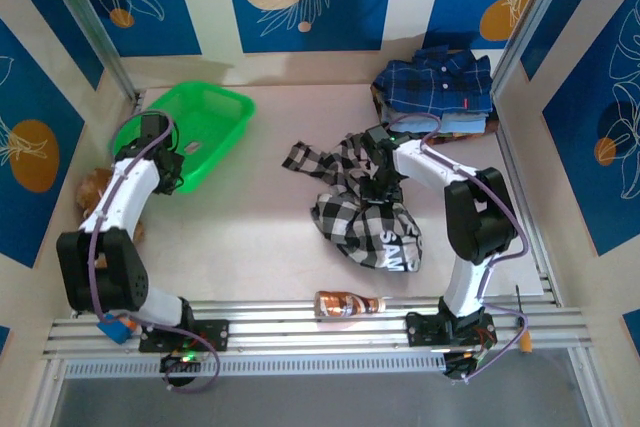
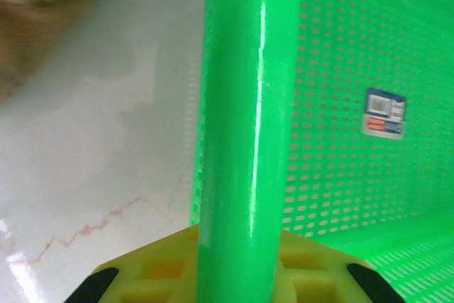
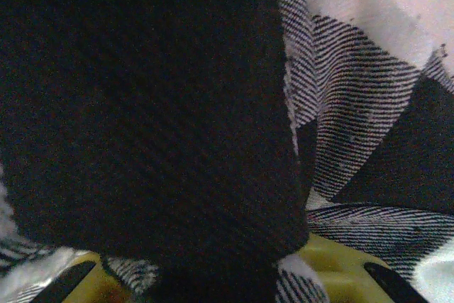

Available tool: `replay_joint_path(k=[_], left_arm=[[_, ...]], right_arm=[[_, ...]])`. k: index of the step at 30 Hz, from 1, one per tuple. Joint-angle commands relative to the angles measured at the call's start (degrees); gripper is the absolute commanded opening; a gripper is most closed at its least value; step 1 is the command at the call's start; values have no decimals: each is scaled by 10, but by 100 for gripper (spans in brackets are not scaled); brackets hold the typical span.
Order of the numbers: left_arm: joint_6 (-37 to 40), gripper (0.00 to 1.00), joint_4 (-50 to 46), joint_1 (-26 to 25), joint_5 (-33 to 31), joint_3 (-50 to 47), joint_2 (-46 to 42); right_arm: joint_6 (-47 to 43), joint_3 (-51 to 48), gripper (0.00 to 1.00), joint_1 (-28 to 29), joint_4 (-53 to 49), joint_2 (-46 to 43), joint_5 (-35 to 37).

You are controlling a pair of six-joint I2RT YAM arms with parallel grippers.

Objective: Fold and stack the long sleeve shirts

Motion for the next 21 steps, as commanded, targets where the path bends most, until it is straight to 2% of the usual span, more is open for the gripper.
replay_joint_path(k=[1,6,7,9,14,16,17,18,19,21], left_arm=[[-198,0,-62,-5,-120,10,-26],[-271,0,-100,-3,-157,66,21],[-277,0,-81,-3,-159,68,33],[-264,0,-25,0,-155,59,49],[-226,0,19,5,-130,102,114],[-216,3,50,5,-105,108,133],[-214,18,68,4,-93,107,140],[-206,43,95,4,-77,100,146],[-204,62,115,4,-60,95,150],[-183,84,140,1,-30,97,152]], right_arm=[[-28,31,27,-4,6,16,-37],[-40,45,25,-4,4,30,-54],[-41,44,26,-5,4,30,-55],[-41,40,25,-6,3,28,-58],[-46,32,27,-12,3,13,-68],[-57,35,35,-13,3,9,-72],[-61,40,42,-13,0,9,-73],[-66,46,50,-15,-5,10,-68],[-67,52,58,-20,-11,9,-64],[-69,68,67,-37,-21,4,-69]])
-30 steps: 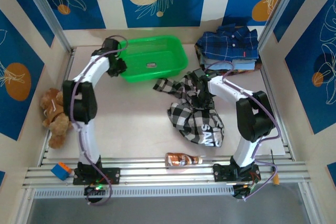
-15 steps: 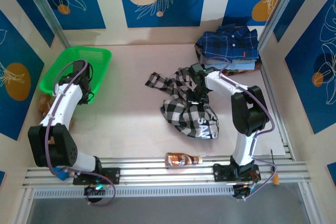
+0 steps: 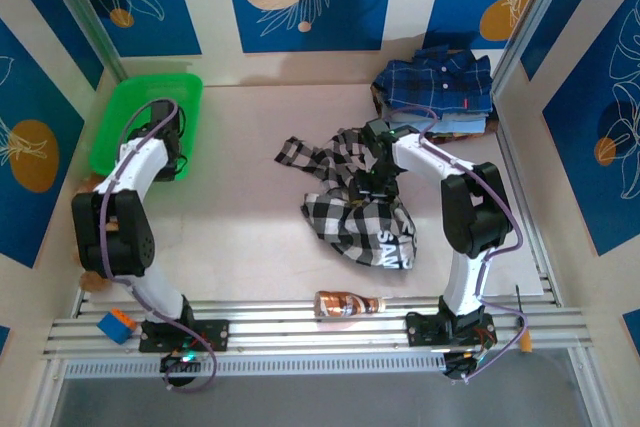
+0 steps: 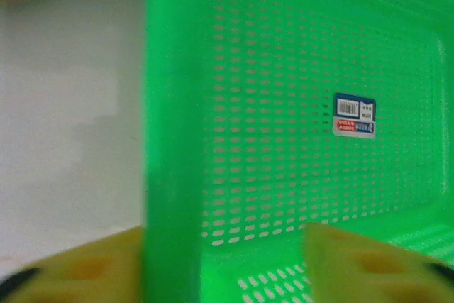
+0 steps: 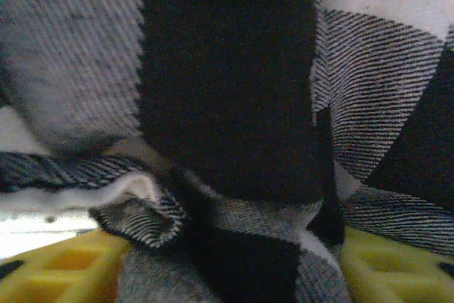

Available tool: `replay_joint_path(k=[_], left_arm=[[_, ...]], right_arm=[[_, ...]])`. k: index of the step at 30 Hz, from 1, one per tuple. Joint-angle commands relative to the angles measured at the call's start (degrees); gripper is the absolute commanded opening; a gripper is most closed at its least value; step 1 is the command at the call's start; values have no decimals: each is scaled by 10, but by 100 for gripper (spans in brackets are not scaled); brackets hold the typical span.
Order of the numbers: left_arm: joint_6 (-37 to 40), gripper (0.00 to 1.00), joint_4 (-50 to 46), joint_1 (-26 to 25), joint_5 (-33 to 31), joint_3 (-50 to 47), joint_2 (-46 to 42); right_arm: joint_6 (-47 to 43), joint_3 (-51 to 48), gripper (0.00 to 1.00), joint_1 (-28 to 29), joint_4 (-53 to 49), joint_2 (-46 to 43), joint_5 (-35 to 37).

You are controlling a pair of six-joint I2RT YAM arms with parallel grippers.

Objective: Fold and stack the long sleeve shirts

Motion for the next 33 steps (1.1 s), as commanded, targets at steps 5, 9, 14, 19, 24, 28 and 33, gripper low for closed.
replay_joint_path(k=[5,9,14,19,24,28,33], left_arm=[[114,100,76,-26,96,76,-3],[161,100,62,-61,119,92,-37],[197,100,35,-106,136,76,-81],[272,100,31,-179,181,66,-103],[352,97,28,-271,335,75,-49],[393,91,29,-329,455,63,1],[421,85,-7,-375,509,34,31]], right_arm=[[-5,72,79,-76,-52,-66,-28],[-7,103,81,-102,-96,-94,3],[28,53,81,-150,-99,-129,0],[41,-23,80,-173,-86,-154,7],[77,-124,76,-226,-48,-158,-11],[86,-175,73,-234,5,-159,-52],[94,-203,67,-220,45,-161,-84]])
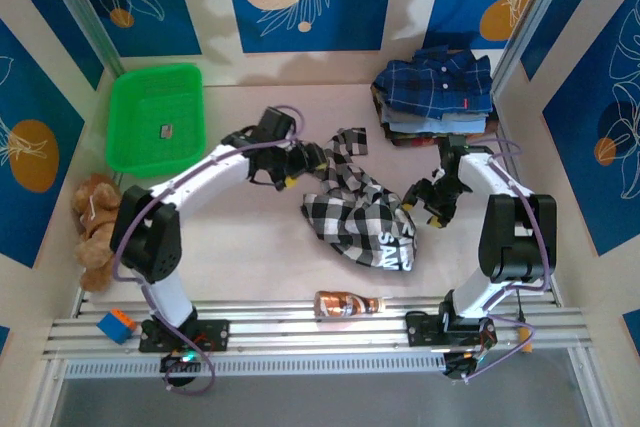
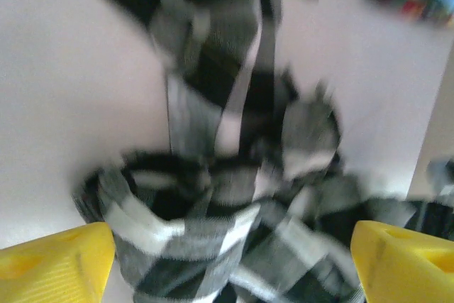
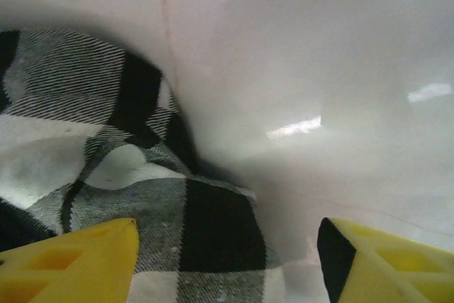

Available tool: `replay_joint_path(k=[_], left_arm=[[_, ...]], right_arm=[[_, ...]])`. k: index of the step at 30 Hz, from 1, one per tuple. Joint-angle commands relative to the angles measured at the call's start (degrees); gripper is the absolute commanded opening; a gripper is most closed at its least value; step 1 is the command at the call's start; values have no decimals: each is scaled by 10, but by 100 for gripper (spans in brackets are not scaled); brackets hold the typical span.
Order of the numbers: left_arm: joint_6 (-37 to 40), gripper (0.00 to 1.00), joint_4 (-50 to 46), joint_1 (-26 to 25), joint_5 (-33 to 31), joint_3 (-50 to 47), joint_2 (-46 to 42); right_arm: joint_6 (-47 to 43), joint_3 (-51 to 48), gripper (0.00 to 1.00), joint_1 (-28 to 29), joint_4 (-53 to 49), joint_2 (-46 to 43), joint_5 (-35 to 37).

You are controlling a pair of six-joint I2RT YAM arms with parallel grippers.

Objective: Fold and stack the long sleeve shirts

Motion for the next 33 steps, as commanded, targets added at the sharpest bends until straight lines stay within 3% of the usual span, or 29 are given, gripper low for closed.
replay_joint_path(k=[1,9,14,20,22,23,28,33], left_arm=[[42,85,-44,-17,66,-29,-1],[32,79,2,-47,59,-75,21],[36,68,20,-52,59,-73,62],[78,26,11,-51,18,-21,96],[94,6,-10,-47,-3,4,93],[96,2,-21,-43,-17,12,84],[121,1,-56,-38,-90,66,-6],[178,1,-116,-30,-129,178,-51]], right_arm=[[15,-16,66,14,36,-14,-44],[38,-55,48,26,72,1,-66],[39,-32,29,36,75,-17,-76],[37,7,11,49,56,-36,-100],[39,21,6,52,49,-45,-107],[39,29,3,53,45,-51,-108],[49,85,0,56,40,-98,-121],[56,181,0,54,37,-116,-135]])
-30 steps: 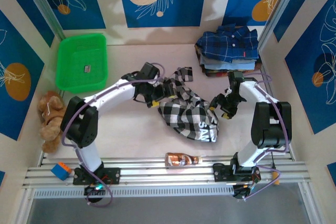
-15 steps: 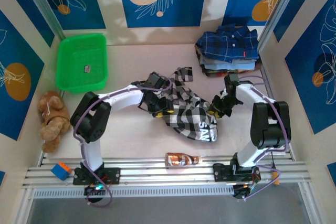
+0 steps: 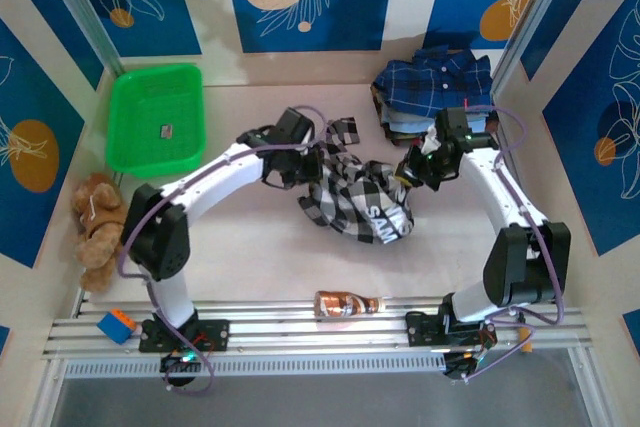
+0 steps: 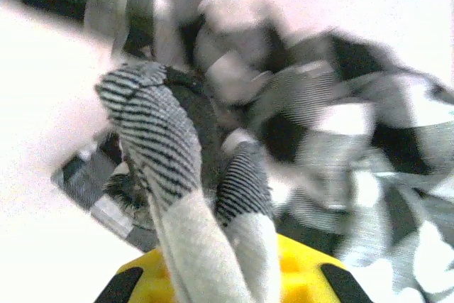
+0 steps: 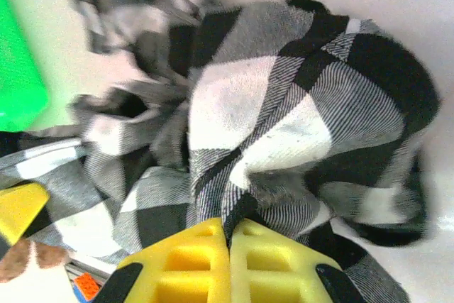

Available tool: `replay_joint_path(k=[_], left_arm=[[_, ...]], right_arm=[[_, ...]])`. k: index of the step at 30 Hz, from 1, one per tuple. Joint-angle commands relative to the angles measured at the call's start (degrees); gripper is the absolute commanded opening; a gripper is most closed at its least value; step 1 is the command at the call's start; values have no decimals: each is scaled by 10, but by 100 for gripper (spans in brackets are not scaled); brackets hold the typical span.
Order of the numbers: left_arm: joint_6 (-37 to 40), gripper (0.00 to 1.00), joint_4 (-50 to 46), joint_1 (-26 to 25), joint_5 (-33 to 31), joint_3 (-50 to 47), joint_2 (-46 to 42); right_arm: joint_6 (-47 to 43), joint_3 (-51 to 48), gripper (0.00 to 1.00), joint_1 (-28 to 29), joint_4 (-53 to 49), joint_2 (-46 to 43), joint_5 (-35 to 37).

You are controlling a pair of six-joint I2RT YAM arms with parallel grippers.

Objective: Fold and stack the long sleeve shirts

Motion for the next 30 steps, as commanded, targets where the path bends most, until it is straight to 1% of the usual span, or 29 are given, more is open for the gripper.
replay_joint_path(k=[1,2,6,10,13,15,17,20,22,25,28,30], left_arm=[[64,1,-55,12,-58,88,-50],[74,1,-61,16,-67,111,-57],[124,2,-77,30,-116,221,-81],[185,3,-67,36,-159,322,-94],[226,4,-54,42,-199,374,-103],[244,4,-37,51,-199,391,-112],[263,5,-22,57,-199,389,-125],[274,5,-35,73,-219,368,-137],[269,5,-35,87,-221,328,-153],[272,6,-8,98,-239,219,-185],[228,5,4,129,-231,124,-217],[215,5,15,137,-252,62,-242]], right_arm=[[7,80,0,-1,-13,-20,-31],[4,104,0,-3,-19,-17,-30],[-9,257,0,-26,-53,15,-23],[-14,415,0,-46,-88,60,-35],[-20,520,0,-48,-121,94,-46],[-20,575,0,-49,-139,109,-45],[-19,609,0,-50,-148,115,-46],[-15,609,0,-50,-153,115,-50],[-18,589,0,-46,-165,114,-41],[-25,523,0,-26,-171,109,-22],[-28,430,0,5,-149,96,-11],[-27,367,0,23,-129,85,3]])
